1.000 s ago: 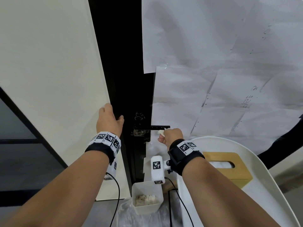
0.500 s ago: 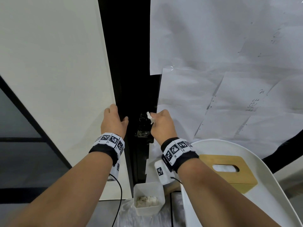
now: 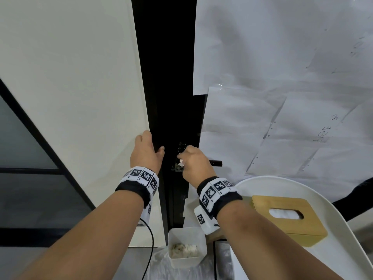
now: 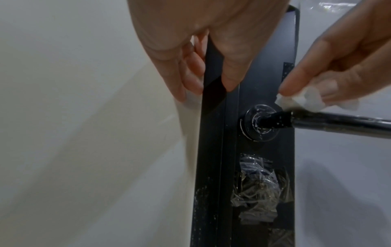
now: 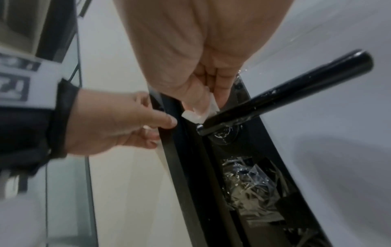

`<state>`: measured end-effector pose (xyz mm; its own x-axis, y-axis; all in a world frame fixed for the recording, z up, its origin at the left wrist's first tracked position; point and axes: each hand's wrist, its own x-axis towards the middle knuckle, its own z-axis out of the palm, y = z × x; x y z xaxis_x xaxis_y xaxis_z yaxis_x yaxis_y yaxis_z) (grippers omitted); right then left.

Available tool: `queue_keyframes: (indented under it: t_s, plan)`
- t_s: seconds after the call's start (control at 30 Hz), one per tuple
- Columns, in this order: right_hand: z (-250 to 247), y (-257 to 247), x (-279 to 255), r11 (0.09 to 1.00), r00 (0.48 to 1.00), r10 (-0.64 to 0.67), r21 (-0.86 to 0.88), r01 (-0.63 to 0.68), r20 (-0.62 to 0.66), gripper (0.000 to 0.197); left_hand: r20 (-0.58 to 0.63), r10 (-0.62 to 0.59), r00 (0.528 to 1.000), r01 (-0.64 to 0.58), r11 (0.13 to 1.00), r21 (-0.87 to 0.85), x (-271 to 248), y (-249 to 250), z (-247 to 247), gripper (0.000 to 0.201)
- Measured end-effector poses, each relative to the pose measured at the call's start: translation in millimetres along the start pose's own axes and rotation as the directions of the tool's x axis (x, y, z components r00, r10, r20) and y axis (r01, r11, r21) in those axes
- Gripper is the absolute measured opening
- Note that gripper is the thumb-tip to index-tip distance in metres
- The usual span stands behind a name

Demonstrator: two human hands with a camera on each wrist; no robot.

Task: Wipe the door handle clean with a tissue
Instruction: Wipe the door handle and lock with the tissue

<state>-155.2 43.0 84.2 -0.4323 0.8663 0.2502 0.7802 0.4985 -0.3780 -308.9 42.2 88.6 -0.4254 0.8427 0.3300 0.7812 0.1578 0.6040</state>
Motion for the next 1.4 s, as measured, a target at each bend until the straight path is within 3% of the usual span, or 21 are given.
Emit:
queue_keyframes:
  t_s: [0.1,0.3,0.5,0.67,0.83,0.9,1.0,1.2,1.4]
  plan:
    - [-2,3,2,1.0,1.0,0.022,0.014,-0.022,-0.02,0.047,-0.002,-0.003,1.0,0.003,1.0,0.008,0,1,1,0.034]
    - [-7,5,1,0.999,0.998,0.015,0.048,-0.017,0.056,0.045,-0.018,-0.006,1.0,0.006,1.0,0.006,0,1,0,0.035]
    - [-6,15,-7,0.999,0.999,0.031,0.015,-0.032,0.031,0.048,-0.036,-0.034,0.999,0.032,0.998,-0.059,-2,3,0,0.036]
    - [-6,18,-9,0.988,0.992,0.108,0.119,-0.1,-0.061,0.037,-0.04,-0.118,0.992,0.109,0.977,-0.182,-4,6,0,0.037]
    - [-11,20,-10,0.985,0.983,0.17,-0.002,-0.171,-0.065,0.016,0.002,0.143,0.99,-0.142,0.988,-0.057,-8,4,2,0.012]
    - [-8,18,-7,0.987,0.985,0.158,0.024,-0.156,-0.07,0.017,0.009,0.224,0.974,-0.224,0.973,-0.05,-9,2,4,0.018]
    - [-1,16,-3,0.99,0.99,0.134,0.051,-0.131,-0.045,0.021,0.018,0.266,0.964,-0.264,0.962,-0.07,-10,-1,6,0.027]
    - [-3,18,1,0.993,0.994,0.108,0.053,-0.11,0.034,0.037,0.048,0.328,0.943,-0.328,0.945,-0.011,-18,-4,10,0.023]
    - [-7,18,-1,0.985,0.987,0.147,0.104,-0.14,-0.063,0.017,0.166,0.366,0.916,-0.389,0.912,0.133,-26,2,18,0.031]
